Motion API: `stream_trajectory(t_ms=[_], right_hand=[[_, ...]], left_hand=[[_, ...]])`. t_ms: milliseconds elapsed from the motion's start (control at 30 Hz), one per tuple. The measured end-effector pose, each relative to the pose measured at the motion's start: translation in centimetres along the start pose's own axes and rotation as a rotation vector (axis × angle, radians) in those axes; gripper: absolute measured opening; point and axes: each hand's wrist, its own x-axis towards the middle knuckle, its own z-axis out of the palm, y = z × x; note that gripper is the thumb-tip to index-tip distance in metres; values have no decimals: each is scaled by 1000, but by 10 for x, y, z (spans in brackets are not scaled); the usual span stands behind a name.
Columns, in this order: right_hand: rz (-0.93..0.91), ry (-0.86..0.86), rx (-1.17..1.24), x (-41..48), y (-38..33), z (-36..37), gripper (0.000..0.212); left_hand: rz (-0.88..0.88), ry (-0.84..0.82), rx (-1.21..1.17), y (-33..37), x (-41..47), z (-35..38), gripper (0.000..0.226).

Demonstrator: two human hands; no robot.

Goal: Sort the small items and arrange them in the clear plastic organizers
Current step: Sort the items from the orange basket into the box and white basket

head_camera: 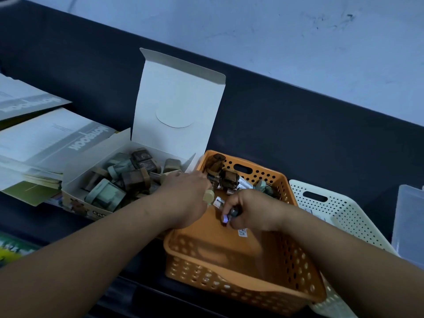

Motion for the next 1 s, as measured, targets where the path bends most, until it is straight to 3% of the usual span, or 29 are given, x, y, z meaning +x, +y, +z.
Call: stream_trajectory(t_ms=[233, 400, 533, 633, 733, 833, 1000], right_hand=[[12, 395, 433, -55, 6, -43, 6], [251, 654, 459, -90, 49, -50, 4], [470, 562, 281, -103, 75, -35, 11], [548, 502, 166, -105, 76, -32, 30], [484, 544, 111, -100, 68, -35, 40], [368, 560, 34, -86, 50, -42, 37], [258, 421, -200, -46, 30, -50, 30]], left_hand=[[17, 41, -29, -1, -1, -1, 41], [9, 50, -13, -1, -1, 1, 55], [5, 32, 1, 1, 0, 0, 59], [19, 13, 31, 3, 1, -2, 59], [30, -1, 60, 4, 2, -3, 53], [30, 0, 149, 8, 5, -5, 50], [115, 29, 155, 24, 21, -3, 40]])
